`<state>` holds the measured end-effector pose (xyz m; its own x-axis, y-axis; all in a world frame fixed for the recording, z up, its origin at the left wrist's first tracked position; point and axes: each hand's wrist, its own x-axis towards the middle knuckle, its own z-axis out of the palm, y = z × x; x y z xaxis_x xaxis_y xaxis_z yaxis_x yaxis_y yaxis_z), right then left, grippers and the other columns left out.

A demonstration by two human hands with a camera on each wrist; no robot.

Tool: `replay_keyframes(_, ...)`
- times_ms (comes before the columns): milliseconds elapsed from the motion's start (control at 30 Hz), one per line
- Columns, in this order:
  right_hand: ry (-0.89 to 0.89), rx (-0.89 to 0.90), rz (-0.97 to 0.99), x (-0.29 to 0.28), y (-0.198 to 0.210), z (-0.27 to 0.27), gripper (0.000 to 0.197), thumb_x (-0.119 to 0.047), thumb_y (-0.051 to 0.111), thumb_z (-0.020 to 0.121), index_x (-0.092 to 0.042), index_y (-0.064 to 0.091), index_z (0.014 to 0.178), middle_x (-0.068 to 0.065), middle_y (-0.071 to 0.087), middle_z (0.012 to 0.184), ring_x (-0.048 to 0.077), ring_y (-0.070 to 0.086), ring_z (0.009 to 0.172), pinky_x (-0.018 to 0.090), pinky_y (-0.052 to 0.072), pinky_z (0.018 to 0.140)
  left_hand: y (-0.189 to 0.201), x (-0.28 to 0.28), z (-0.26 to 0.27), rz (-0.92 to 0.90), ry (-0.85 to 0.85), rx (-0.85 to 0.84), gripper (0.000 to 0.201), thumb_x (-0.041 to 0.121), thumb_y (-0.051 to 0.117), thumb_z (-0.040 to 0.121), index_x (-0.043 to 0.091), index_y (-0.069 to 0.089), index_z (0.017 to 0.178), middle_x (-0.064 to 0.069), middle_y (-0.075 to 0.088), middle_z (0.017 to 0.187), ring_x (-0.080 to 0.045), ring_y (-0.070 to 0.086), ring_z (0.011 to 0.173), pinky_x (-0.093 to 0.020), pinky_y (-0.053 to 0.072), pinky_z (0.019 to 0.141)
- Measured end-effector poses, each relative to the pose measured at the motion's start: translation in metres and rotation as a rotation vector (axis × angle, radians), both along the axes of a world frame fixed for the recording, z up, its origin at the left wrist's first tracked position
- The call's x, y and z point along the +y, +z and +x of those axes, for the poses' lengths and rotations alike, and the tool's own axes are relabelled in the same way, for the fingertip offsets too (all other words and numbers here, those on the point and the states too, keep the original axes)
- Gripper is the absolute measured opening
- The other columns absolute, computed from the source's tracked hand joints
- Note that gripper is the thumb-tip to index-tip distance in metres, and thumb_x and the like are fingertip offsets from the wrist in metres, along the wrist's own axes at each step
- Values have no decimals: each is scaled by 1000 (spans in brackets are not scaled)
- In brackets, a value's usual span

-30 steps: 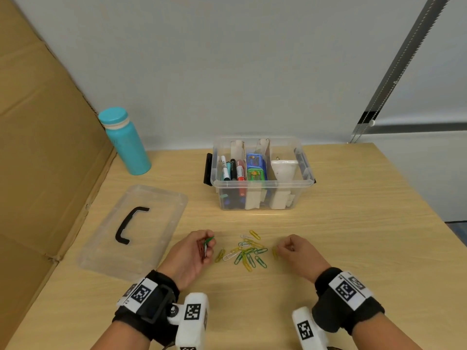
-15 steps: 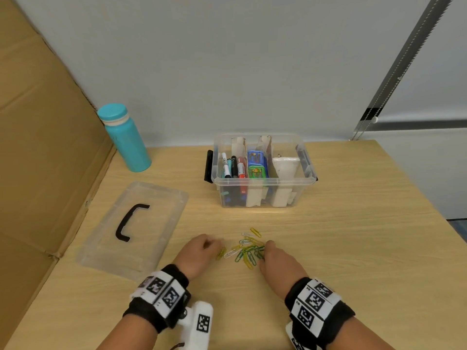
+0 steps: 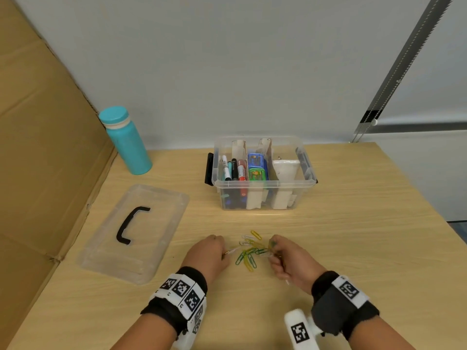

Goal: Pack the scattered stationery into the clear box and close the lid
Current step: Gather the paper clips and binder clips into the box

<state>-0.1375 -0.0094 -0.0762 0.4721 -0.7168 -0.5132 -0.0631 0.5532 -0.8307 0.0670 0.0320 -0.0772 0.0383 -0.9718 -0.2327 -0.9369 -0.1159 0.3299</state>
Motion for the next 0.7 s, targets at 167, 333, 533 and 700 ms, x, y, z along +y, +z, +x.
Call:
replay_keyframes(167, -213, -408, 184, -3, -8, -6, 34, -33, 36, 95, -12, 43, 70, 6, 35, 59, 15, 31, 48, 23, 21, 38, -8, -4, 13, -11, -18, 235, 10, 22, 57, 87, 22, 53, 79, 7, 49, 81, -12, 52, 78, -21, 39, 71)
replay_keyframes(333, -219, -241, 165, -6, -15, 4, 31, -25, 37, 100, -11, 41, 73, 5, 42, 61, 13, 34, 48, 21, 25, 37, -4, 2, 25, 46, 94, 708, 22, 11, 50, 95, 21, 55, 77, 8, 54, 76, -1, 47, 66, -12, 38, 65)
replay_keyframes(533, 14, 309, -264, -8, -12, 9, 17, -9, 35, 101, -13, 50, 95, -2, 49, 69, 10, 42, 54, 20, 34, 48, -3, 4, 25, 188, 468, 1507, 14, -1, 43, 85, 8, 53, 86, 0, 48, 68, -7, 38, 49, -18, 29, 42)
replay_keyframes(700, 393, 811, -686, -7, -7, 24, 27, -40, 58, 90, -23, 43, 104, -10, 53, 69, 9, 51, 62, 30, 43, 63, -4, 1, 24, 249, 476, 1830, 17, 9, 45, 64, 8, 48, 81, -4, 49, 68, -12, 41, 47, -22, 34, 41)
